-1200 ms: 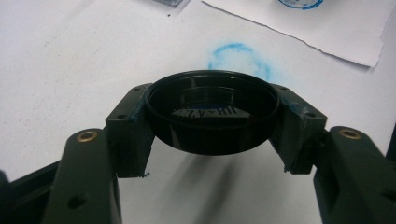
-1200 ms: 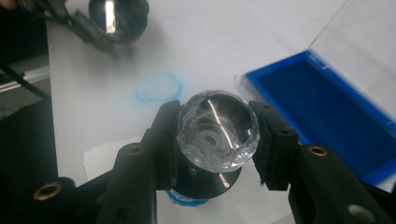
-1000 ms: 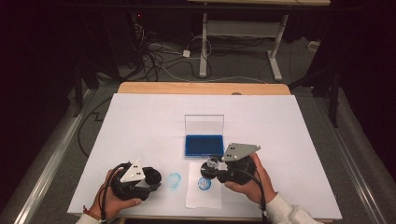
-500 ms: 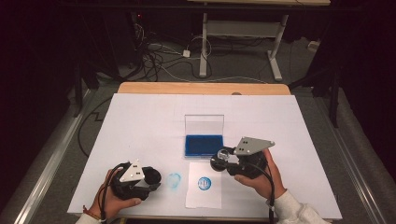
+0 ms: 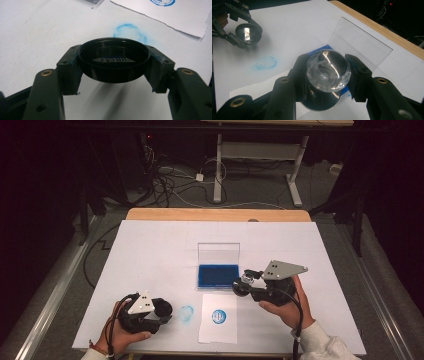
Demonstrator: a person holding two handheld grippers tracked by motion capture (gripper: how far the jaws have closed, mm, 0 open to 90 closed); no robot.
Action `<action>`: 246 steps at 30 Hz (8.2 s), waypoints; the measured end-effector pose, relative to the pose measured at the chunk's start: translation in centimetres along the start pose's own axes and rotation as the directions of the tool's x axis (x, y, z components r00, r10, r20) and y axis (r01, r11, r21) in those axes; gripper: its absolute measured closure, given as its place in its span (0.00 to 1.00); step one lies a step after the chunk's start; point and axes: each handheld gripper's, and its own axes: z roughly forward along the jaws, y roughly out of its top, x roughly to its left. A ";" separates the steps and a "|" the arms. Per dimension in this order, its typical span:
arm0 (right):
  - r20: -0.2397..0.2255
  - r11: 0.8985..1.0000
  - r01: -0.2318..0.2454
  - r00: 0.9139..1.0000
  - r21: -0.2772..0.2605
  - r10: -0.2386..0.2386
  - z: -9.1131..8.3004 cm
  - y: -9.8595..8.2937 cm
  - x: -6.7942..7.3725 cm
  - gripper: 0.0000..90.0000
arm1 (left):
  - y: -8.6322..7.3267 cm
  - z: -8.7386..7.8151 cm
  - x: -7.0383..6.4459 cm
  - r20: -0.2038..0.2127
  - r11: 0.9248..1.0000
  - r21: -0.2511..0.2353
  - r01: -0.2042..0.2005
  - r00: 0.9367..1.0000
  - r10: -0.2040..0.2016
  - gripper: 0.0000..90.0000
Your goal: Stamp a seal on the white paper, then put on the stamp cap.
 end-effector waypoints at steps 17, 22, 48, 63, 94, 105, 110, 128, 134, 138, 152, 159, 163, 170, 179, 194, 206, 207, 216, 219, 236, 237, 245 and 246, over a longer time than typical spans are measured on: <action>0.023 1.000 -0.020 1.000 -0.014 0.020 -0.7 -0.2 -0.5 0.63 | 0.2 0.4 0.1 0.012 1.000 0.007 -0.013 1.000 0.013 0.41; 0.018 1.000 -0.011 1.000 -0.012 0.012 -0.5 0.0 -0.4 0.63 | 0.1 0.3 0.2 0.010 1.000 0.006 -0.010 1.000 0.010 0.41; 0.022 0.993 -0.057 0.998 -0.104 0.059 -1.0 0.4 -0.3 0.63 | 1.4 0.7 -0.5 0.047 0.999 -0.033 -0.022 0.999 0.024 0.41; -0.096 0.981 -0.052 0.995 -0.184 0.035 0.4 3.3 2.6 0.63 | 5.2 1.8 -2.1 0.175 0.988 -0.152 0.011 0.984 0.016 0.41; -0.178 0.986 -0.052 0.984 -0.159 0.023 4.2 3.9 5.4 0.63 | 8.3 2.4 -3.1 0.073 0.969 -0.225 -0.103 0.990 0.122 0.41; -0.189 0.987 -0.053 0.982 -0.149 0.024 4.7 3.6 5.6 0.63 | 8.7 2.9 -3.2 0.086 0.966 -0.237 -0.104 0.988 0.127 0.41; -0.194 0.988 -0.056 0.981 -0.147 0.027 4.7 3.6 5.5 0.63 | 8.8 2.9 -3.1 0.081 0.967 -0.237 -0.094 0.990 0.117 0.41; -0.224 0.985 -0.098 0.973 -0.140 0.065 4.9 3.0 5.0 0.63 | 8.7 2.8 -3.8 0.020 0.965 -0.227 -0.127 0.991 0.135 0.41; -0.202 0.990 -0.063 0.979 -0.127 0.037 4.9 3.1 5.4 0.63 | 8.8 2.9 -3.8 0.030 0.967 -0.215 -0.134 0.989 0.144 0.41; -0.192 0.992 -0.042 0.981 -0.116 0.020 5.0 3.1 5.7 0.64 | 8.8 3.0 -3.9 0.033 0.969 -0.209 -0.133 0.989 0.143 0.41; -0.250 0.982 -0.133 0.963 -0.133 0.097 4.9 2.6 4.6 0.64 | 8.7 2.6 -3.7 0.047 0.963 -0.241 -0.123 0.989 0.138 0.41; -0.219 0.988 -0.089 0.974 -0.129 0.059 4.9 2.6 5.1 0.64 | 8.7 2.6 -3.7 0.044 0.966 -0.228 -0.123 0.990 0.137 0.41; -0.223 0.988 -0.091 0.973 -0.123 0.062 4.9 2.6 5.0 0.64 | 8.7 2.5 -3.6 0.051 0.966 -0.229 -0.121 0.989 0.136 0.41; -0.220 0.991 -0.096 0.973 -0.095 0.073 5.4 2.2 5.0 0.64 | 8.5 3.1 -3.6 0.036 0.971 -0.193 -0.138 0.988 0.148 0.41; -0.214 0.993 -0.077 0.975 -0.085 0.057 5.5 2.2 5.1 0.64 | 8.1 3.5 -3.5 0.055 0.969 -0.211 -0.127 0.988 0.141 0.41; -0.207 0.994 -0.072 0.977 -0.076 0.055 5.5 2.1 5.0 0.64 | 8.0 3.9 -3.4 0.056 0.967 -0.222 -0.128 0.988 0.144 0.40; -0.199 0.994 -0.074 0.978 -0.085 0.055 5.2 2.1 4.8 0.64 | 7.8 4.5 -3.4 0.028 0.971 -0.217 -0.100 0.994 0.109 0.27; -0.201 0.994 -0.073 0.978 -0.087 0.055 5.1 2.2 4.8 0.64 | 7.8 4.5 -3.3 0.027 0.971 -0.217 -0.098 0.994 0.106 0.26; -0.189 0.993 -0.065 0.981 -0.102 0.045 4.5 2.4 4.5 0.64 | 7.6 4.7 -3.1 0.001 0.974 -0.205 -0.098 0.995 0.100 0.20; -0.183 0.992 -0.068 0.982 -0.105 0.048 4.3 2.4 4.4 0.64 | 7.5 4.7 -3.1 0.000 0.974 -0.205 -0.101 0.995 0.103 0.19; -0.142 0.992 -0.036 0.990 -0.123 0.019 2.6 2.6 3.5 0.64 | 6.0 2.7 -1.7 -0.056 0.970 -0.215 -0.113 0.993 0.103 0.18; -0.135 0.992 -0.036 0.991 -0.121 0.019 2.5 2.6 3.4 0.64 | 5.9 2.6 -1.7 -0.061 0.971 -0.213 -0.112 0.993 0.101 0.18; -0.101 0.993 -0.035 0.995 -0.115 0.023 1.7 2.2 2.6 0.64 | 4.8 1.6 -1.2 -0.111 0.972 -0.195 -0.130 0.988 0.110 0.19; -0.093 0.993 -0.033 0.995 -0.114 0.023 1.6 2.2 2.5 0.64 | 4.7 1.5 -1.1 -0.115 0.973 -0.189 -0.130 0.987 0.109 0.19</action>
